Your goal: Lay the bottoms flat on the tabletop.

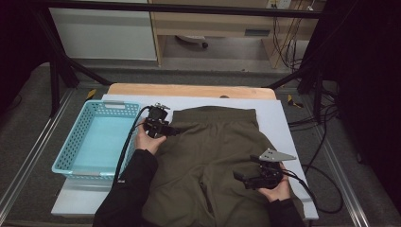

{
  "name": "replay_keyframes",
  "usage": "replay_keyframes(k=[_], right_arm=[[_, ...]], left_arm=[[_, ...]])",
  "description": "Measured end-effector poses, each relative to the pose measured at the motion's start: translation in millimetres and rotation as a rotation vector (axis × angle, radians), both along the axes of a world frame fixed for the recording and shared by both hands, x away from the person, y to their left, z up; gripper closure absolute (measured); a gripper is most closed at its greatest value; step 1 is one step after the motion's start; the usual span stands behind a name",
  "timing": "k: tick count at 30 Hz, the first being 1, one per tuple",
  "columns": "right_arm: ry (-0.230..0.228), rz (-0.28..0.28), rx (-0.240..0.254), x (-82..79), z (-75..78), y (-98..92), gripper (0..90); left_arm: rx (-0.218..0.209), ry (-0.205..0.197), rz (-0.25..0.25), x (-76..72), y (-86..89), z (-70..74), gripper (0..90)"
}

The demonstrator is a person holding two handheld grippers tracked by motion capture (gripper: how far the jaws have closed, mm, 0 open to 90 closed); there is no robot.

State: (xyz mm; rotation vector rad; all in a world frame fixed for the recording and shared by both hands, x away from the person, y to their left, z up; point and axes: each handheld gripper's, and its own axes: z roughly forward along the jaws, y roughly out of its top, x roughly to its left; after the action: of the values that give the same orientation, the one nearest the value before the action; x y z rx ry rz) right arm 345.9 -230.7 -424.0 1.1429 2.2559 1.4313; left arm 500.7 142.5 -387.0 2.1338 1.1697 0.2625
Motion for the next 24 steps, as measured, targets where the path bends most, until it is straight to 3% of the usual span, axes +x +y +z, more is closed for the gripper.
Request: replay_keyframes(k=[3, 7, 12, 22, 24], right_arm=[[0.001, 0.004, -0.010, -1.7, -1.0, 0.1, 0.1], [-0.001, 0.006, -0.010, -2.1, -0.9, 0.0, 0.1], [-0.005, 0.007, -0.008, -2.0, -0.7, -0.1, 0.1], [-0.009, 0.011, -0.006, -2.0, -0.1, -0.4, 0.2], [-0.009, 0.012, -0.004, -2.1, -0.2, 0.1, 0.2]], left_arm=[[0.016, 0.033, 0.027, 13.9, 2.6, -11.1, 38.7], [0.019, 0.003, 0.062, 25.3, 6.4, -21.4, 43.6], [0.106, -0.001, 0.070, 38.5, 1.9, -25.9, 46.1], [0.118, 0.018, 0.049, 47.7, -3.9, -45.1, 48.7], [0.118, 0.016, 0.052, 47.7, -4.2, -46.7, 53.0]])
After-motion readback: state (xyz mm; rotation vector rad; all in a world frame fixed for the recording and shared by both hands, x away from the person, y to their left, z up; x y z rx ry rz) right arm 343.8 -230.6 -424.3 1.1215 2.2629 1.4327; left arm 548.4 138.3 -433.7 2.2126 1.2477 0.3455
